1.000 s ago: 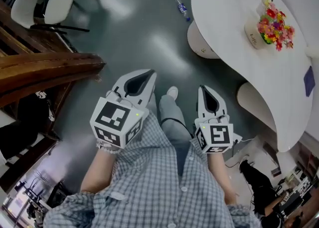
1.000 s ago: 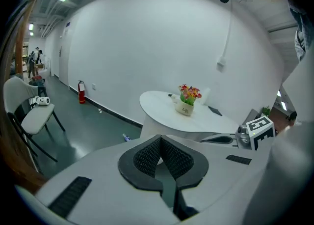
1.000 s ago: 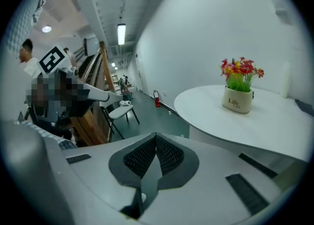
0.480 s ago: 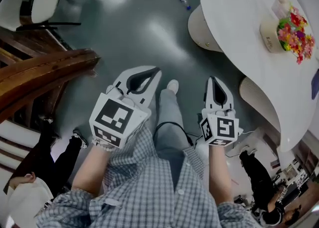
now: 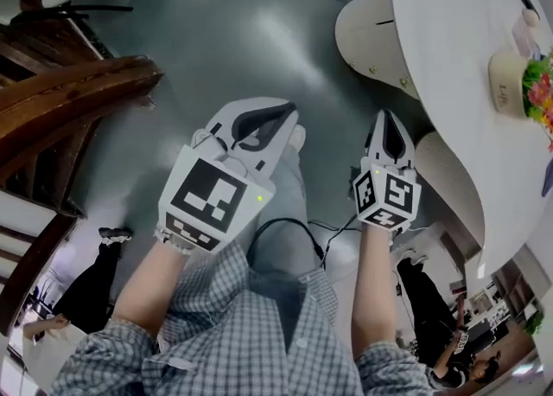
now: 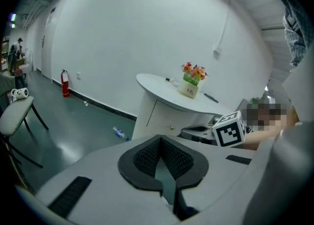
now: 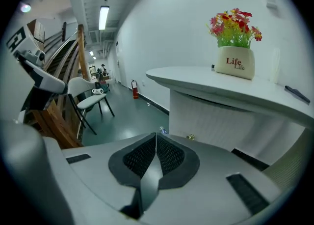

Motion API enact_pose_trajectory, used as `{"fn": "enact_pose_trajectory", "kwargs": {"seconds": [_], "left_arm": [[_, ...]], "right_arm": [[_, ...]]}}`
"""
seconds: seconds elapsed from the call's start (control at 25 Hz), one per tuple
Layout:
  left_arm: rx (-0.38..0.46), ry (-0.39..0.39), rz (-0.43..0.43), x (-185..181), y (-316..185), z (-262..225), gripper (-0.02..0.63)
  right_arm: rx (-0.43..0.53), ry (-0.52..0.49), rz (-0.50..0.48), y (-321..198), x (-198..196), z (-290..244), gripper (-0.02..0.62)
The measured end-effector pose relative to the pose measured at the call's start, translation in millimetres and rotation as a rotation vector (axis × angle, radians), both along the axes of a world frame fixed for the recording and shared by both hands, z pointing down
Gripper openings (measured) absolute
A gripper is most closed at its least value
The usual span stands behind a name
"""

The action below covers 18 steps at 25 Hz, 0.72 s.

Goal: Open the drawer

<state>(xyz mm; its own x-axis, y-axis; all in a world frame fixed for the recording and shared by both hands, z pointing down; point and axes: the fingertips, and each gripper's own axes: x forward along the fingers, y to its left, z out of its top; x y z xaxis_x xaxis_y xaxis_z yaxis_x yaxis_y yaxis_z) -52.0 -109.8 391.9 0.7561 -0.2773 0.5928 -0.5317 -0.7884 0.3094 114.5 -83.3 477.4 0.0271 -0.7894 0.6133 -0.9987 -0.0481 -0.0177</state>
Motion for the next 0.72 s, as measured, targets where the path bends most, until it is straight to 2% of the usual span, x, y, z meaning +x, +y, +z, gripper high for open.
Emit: {"fn": "enact_pose_trajectory", "kwargs": {"seconds": [0.2,0.48,0.56,0.72], "left_arm": [[0.021,-0.013,-0.008,5.6,-5.5,19.2,0.005],[0.005,-0.008,-0.034,8.6,-10.2,36.7,0.005],[-0.001,-0.009,-0.037,9.5,-9.6,41.4,0.005],[-0.016,-0.015,-0.041,8.4,-7.3,53.5,0.005]], "right_arm": [[0.005,-0.003,0.060,-10.8,23.5,28.5,0.009],[-0.012,0.009,0.182,-22.4,61.1,58.4,0.012],[-0.015,0.010,0.203,-26.9,68.5,65.7,0.057],[-0.029,0.015,0.239,-32.1,80.5,80.4,0.093]]}}
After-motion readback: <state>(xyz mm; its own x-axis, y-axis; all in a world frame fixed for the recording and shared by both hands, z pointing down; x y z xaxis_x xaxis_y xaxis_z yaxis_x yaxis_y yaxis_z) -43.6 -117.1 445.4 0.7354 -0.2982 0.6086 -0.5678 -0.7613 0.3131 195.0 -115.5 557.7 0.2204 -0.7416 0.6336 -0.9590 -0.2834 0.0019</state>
